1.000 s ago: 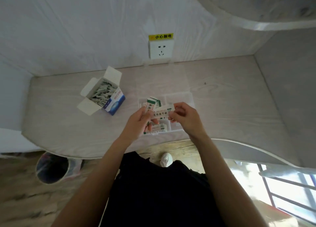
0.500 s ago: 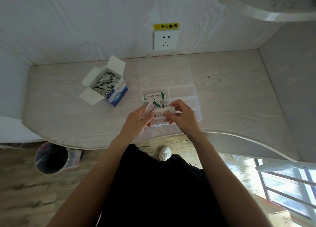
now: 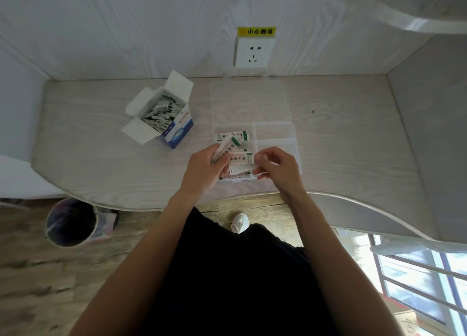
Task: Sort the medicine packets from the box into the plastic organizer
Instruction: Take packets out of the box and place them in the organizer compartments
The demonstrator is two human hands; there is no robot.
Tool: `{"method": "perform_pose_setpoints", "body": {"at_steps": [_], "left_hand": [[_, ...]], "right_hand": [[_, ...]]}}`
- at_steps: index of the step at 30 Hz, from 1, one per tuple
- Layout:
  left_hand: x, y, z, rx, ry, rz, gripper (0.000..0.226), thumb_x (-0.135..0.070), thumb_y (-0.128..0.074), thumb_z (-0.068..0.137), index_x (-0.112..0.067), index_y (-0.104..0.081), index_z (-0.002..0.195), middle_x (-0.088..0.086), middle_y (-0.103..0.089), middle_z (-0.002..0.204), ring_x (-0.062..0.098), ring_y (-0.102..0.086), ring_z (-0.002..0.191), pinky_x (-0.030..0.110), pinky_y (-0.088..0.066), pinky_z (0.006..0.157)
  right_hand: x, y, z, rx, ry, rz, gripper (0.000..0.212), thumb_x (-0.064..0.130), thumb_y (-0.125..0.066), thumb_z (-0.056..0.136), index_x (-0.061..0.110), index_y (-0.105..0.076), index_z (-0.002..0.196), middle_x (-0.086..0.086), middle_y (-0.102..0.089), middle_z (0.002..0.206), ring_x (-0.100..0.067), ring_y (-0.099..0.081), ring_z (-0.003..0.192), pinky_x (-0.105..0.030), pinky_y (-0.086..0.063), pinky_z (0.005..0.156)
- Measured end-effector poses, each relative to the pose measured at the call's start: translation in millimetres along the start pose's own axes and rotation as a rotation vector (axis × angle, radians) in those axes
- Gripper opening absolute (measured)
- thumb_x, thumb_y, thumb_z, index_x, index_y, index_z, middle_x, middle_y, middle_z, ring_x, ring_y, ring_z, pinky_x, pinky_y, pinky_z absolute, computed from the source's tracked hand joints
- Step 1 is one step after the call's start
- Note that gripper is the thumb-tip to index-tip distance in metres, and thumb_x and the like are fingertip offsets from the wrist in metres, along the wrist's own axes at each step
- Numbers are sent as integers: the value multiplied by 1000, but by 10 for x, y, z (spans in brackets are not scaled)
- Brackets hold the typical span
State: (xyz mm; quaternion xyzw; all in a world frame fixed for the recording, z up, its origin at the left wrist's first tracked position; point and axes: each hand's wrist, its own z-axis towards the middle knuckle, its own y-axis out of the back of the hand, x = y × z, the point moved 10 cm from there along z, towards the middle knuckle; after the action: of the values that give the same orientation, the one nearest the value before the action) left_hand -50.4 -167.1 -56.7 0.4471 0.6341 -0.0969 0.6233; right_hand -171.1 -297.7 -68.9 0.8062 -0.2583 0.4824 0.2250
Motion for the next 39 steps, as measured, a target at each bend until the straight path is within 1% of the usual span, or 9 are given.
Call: {"method": "perform_pose_setpoints", "body": {"at_steps": [4, 10, 13, 17, 21, 24, 30, 35, 39], "left_hand": [[85, 46, 24, -19, 30, -18, 13, -19, -55, 93, -11, -62, 102, -7, -62, 64, -3, -56, 49, 12, -46, 50], [183, 22, 13, 43, 76, -112, 19, -18, -54, 94, -7, -63, 106, -4, -63, 65, 1, -56, 50, 16, -47, 52], [209, 110, -6, -20, 69, -42, 17, -18, -53, 94, -8, -62, 103, -3, -63, 66, -3, -56, 48, 10, -43, 49], [346, 287, -68, -119, 115, -35, 20, -21, -54, 94, -6, -61, 103, -3, -63, 68, -4, -56, 48, 9, -43, 48], [435, 388, -125, -170, 137, -63, 18, -18, -53, 94, -5, -61, 103, -6, -61, 67, -3, -56, 49, 10, -43, 47], [461, 429, -144, -201, 146, -73, 19, -17, -52, 94, -4, -61, 105, -6, -61, 67, -3, -56, 50, 10, -43, 47], [473, 448, -139, -220, 145, -92, 20, -18, -52, 95, -5, -61, 107, -5, -61, 66, -3, -55, 49, 10, -43, 48], [494, 407, -131, -216, 154, -126, 15, -19, -53, 94, -8, -60, 102, -4, -62, 66, -2, -55, 50, 11, -43, 48], [505, 383, -121, -214, 168, -146, 11, -18, -54, 93, -10, -59, 99, -5, -61, 67, -3, -56, 51, 11, -44, 49]], "right_hand": [[-23, 95, 16, -39, -14, 17, 7, 4, -58, 90, -2, -60, 94, -10, -64, 82, -12, -64, 54, -20, -51, 53], [-66, -70, -31, 52, -95, 95, 7, 6, -53, 93, 1, -54, 99, -12, -66, 86, -13, -68, 58, -20, -53, 53], [-35, 22, -18, -11, -29, 82, 2, 4, -55, 92, 6, -55, 91, -13, -67, 79, -15, -68, 59, -20, -53, 55], [38, 178, -15, -53, 57, 82, 6, 8, -62, 88, 3, -61, 87, -15, -69, 80, -19, -69, 68, -25, -55, 69], [97, 30, 1, 47, 167, -214, 15, 10, -68, 83, 18, -59, 92, -1, -70, 84, -20, -68, 73, -32, -55, 73], [138, -139, -2, 95, 285, -458, 26, 6, -66, 82, 21, -56, 100, 12, -62, 94, -14, -63, 84, -26, -53, 73], [180, -279, 42, 50, 359, -615, 10, 8, -65, 84, 13, -65, 93, 2, -65, 96, -6, -56, 85, -13, -46, 75], [199, -434, 27, 92, 412, -716, 9, 13, -62, 87, 14, -66, 95, 2, -68, 99, -10, -61, 87, -24, -49, 77], [195, -648, 5, 135, 564, -1178, 20, 25, -52, 94, 18, -63, 108, 3, -65, 109, -17, -59, 99, -31, -47, 77]]}}
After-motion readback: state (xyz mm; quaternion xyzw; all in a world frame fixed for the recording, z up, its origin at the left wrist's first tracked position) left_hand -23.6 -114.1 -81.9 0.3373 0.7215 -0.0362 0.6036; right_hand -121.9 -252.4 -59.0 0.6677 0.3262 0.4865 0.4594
